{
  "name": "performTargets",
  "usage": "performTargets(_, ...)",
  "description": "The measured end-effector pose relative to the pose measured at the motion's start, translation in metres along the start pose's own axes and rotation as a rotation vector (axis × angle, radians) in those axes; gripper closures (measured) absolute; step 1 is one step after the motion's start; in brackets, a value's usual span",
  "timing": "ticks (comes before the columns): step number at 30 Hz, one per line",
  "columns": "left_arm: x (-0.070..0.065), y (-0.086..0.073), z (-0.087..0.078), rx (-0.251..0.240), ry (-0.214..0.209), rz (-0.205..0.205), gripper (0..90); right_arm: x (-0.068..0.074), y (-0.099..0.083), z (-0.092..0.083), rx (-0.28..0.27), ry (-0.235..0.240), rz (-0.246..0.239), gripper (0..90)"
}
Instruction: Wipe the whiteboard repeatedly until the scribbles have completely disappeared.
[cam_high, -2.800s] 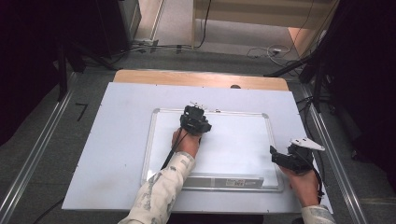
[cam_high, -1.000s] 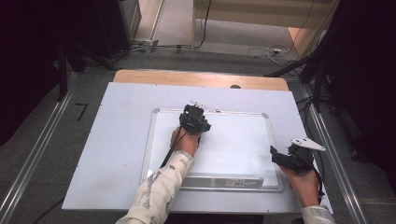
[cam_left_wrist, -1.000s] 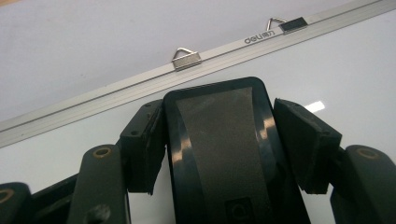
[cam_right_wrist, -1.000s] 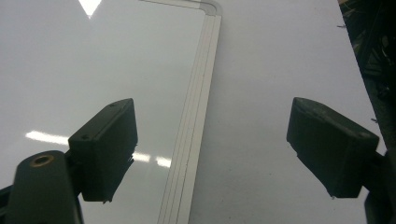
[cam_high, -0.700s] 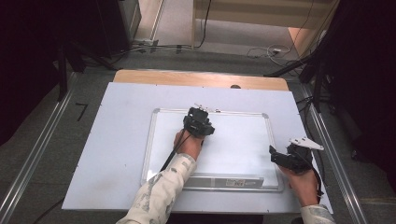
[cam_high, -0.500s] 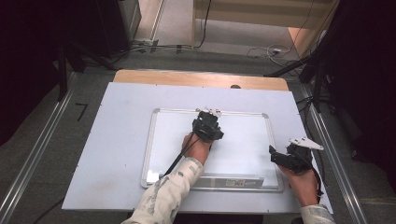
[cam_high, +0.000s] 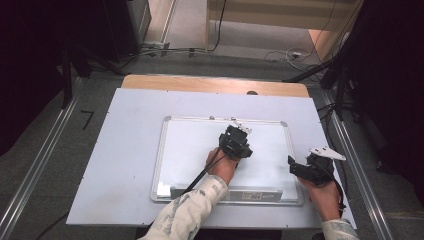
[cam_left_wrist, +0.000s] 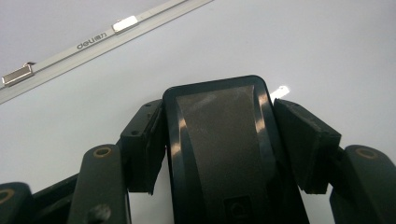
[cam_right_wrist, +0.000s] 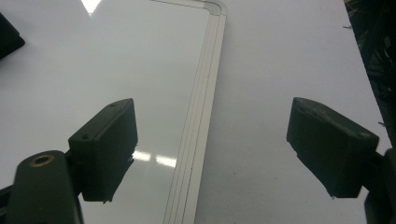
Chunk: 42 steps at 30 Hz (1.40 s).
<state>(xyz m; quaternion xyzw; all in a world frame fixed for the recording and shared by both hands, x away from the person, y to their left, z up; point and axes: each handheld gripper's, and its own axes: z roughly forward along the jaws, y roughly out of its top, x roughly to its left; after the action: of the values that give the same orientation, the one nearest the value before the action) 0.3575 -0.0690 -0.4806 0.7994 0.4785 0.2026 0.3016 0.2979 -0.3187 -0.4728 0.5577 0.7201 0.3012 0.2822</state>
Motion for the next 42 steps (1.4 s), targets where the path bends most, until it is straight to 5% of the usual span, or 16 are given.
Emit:
performTargets(9,0.016,-0.008,-0.007,0.011,0.007,0.004,36.9,-0.001,-0.001,-0.001,-0.002,-0.003,0.002,15.0)
performTargets(18,0.050,-0.012,-0.010,0.028,0.059,-0.046,36.8,-0.001,-0.001,-0.001,-0.001,-0.003,0.002,15.0)
performTargets(25,0.073,-0.017,-0.014,0.033,0.057,-0.090,37.3,-0.001,-0.001,-0.001,0.001,-0.006,0.003,15.0)
performTargets(42,0.075,-0.019,-0.018,0.022,0.031,-0.084,41.5,-0.001,0.000,0.000,0.001,-0.004,0.004,15.0)
